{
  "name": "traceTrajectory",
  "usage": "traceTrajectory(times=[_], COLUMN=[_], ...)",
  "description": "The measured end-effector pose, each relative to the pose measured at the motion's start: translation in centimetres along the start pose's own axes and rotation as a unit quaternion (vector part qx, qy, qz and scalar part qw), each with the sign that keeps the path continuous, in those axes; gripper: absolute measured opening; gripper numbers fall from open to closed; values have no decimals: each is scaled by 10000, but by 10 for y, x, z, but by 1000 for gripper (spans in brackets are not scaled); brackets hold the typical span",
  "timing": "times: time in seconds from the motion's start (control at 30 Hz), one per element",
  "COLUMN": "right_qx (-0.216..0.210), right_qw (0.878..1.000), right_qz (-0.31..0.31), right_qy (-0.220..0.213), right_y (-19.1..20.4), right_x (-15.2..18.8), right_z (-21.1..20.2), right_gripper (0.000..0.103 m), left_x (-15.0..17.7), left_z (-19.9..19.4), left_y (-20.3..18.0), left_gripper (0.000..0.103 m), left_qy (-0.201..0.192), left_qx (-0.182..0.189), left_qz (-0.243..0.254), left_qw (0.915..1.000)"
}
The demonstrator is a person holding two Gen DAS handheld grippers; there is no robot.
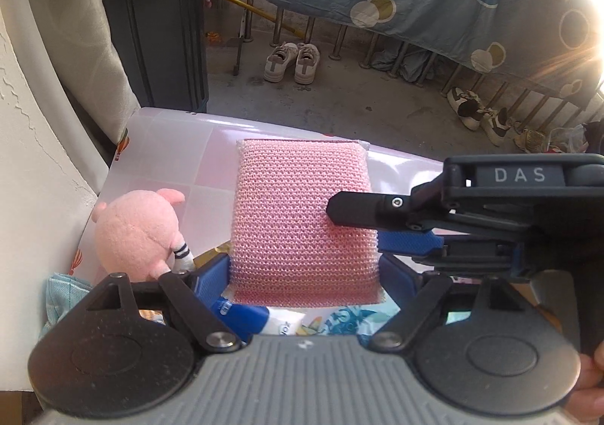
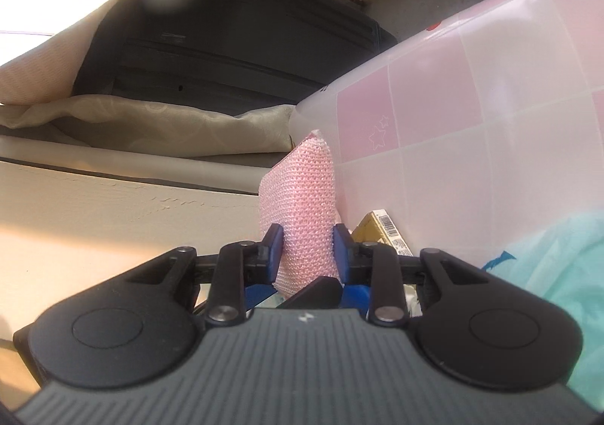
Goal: Organize soft objects
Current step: 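Carry the pink pad into the cardboard box and open the right gripper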
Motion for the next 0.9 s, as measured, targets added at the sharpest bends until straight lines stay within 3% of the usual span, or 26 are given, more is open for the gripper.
traceTrajectory(times=[0.27,0.47,0.67,0.8,0.9], right_qx=[14,523,1379,2169,3032], right_qw=[9970,9857,9697,9568,9338], right_qz=[20,339,398,8,-519], right_qy=[-772,-1568,-1975,-1936,-1829], right_y=[-34,-117,-195,-225,-237], right_x=[29,35,17,1,-7], right_z=[-147,-276,-357,-366,-360], right_gripper=[27,27,28,31,30], left_x=[43,77,91,86,80], left_z=[-38,-37,-11,-3,-9], left_y=[-120,-203,-211,-186,-165], left_gripper=[86,87,87,87,87], left_qy=[-216,-264,-59,27,-43], left_qx=[651,1022,746,500,361], left_qz=[789,1555,1733,1582,1522], left_qw=[9945,9822,9820,9861,9877])
Point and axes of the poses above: each gripper's, at about its wrist camera, not at the fingertips, and z roughly the way its jaws point, y to its left, x to its underside, the point moved 8 cm from there along z, roughly the way its jaws point, and after that the axes turned 3 degrees about -z, right-handed, at the moved point
